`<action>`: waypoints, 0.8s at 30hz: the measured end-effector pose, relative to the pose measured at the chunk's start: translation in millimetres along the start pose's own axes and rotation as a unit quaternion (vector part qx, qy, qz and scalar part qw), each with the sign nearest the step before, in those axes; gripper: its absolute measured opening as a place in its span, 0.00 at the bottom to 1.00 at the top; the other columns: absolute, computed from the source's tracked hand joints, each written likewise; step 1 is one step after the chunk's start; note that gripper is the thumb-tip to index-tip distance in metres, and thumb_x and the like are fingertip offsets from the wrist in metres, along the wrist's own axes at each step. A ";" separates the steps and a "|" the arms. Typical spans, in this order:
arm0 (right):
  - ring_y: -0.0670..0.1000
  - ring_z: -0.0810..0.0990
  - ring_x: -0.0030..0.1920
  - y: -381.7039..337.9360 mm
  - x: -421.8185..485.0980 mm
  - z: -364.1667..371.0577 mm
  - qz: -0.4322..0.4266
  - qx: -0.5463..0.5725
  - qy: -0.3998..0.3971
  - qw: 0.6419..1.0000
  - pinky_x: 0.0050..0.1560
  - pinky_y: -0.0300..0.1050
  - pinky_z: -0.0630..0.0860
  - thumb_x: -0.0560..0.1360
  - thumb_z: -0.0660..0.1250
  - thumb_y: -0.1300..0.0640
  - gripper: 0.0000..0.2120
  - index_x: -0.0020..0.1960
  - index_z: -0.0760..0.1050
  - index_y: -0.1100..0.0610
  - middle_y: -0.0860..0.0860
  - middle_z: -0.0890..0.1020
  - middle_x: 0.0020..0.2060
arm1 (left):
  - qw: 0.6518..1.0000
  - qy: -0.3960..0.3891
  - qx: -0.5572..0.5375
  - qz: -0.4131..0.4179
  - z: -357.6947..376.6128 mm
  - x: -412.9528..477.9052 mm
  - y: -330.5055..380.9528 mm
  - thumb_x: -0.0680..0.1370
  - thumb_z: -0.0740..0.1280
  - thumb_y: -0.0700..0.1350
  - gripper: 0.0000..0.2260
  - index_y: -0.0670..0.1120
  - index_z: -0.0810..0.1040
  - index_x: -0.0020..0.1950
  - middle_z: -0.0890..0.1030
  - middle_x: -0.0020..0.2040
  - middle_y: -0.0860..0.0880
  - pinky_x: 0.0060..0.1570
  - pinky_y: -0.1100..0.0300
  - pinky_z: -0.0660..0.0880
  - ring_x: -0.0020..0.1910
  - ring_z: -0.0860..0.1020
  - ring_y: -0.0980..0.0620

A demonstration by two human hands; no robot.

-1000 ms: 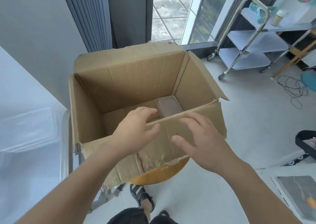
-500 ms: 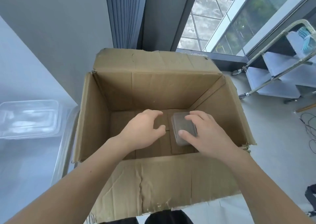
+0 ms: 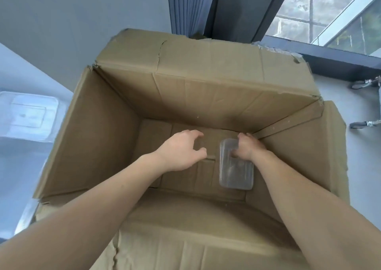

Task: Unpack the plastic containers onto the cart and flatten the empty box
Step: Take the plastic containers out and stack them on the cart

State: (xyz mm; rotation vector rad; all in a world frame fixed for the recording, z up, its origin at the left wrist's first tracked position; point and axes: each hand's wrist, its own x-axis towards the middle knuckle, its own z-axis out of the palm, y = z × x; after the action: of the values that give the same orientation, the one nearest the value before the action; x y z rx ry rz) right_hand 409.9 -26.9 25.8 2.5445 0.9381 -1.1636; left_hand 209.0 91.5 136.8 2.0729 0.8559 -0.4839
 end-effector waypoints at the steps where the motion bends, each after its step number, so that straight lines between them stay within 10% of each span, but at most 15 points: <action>1: 0.60 0.65 0.74 3.7 9.5 4.2 0.003 -0.012 -0.001 1.000 0.69 0.52 0.69 0.75 0.71 0.45 0.37 0.77 0.61 0.59 0.58 0.65 0.75 | 1.000 0.000 0.000 -0.009 2.4 3.6 0.0 0.80 0.63 0.52 0.26 0.48 0.66 0.77 0.70 0.74 0.47 0.67 0.60 0.66 0.72 0.69 0.49; 15: 0.57 0.77 0.61 -8.4 7.4 0.6 -0.035 -0.038 -0.019 0.998 0.51 0.46 0.73 0.65 0.80 0.41 0.31 0.59 0.74 0.55 0.55 0.78 0.61 | 0.998 -0.015 0.004 -0.054 8.9 20.4 2.0 0.79 0.64 0.52 0.28 0.45 0.64 0.78 0.70 0.75 0.46 0.68 0.60 0.66 0.73 0.69 0.48; 20: 0.51 0.80 0.48 -40.7 -21.8 -41.1 -0.127 0.147 -0.035 0.980 0.49 0.50 0.78 0.61 0.83 0.43 0.28 0.52 0.74 0.52 0.50 0.80 0.49 | 0.995 -0.025 -0.032 -0.089 2.7 11.7 -4.1 0.79 0.65 0.56 0.33 0.41 0.60 0.79 0.71 0.74 0.43 0.64 0.59 0.69 0.71 0.71 0.46; 24: 0.47 0.80 0.47 -64.7 -45.9 -62.0 -0.222 0.287 -0.030 0.931 0.48 0.46 0.78 0.65 0.82 0.47 0.22 0.52 0.76 0.52 0.48 0.81 0.47 | 0.986 -0.006 -0.129 -0.102 -7.2 -0.4 -14.8 0.78 0.67 0.53 0.17 0.47 0.73 0.63 0.80 0.57 0.49 0.52 0.56 0.77 0.53 0.79 0.50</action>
State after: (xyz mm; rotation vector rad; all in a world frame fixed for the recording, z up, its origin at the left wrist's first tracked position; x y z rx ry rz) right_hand 385.4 27.7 106.8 2.7708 1.3771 -1.8725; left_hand 198.3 103.5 133.2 1.7539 1.0707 -0.4680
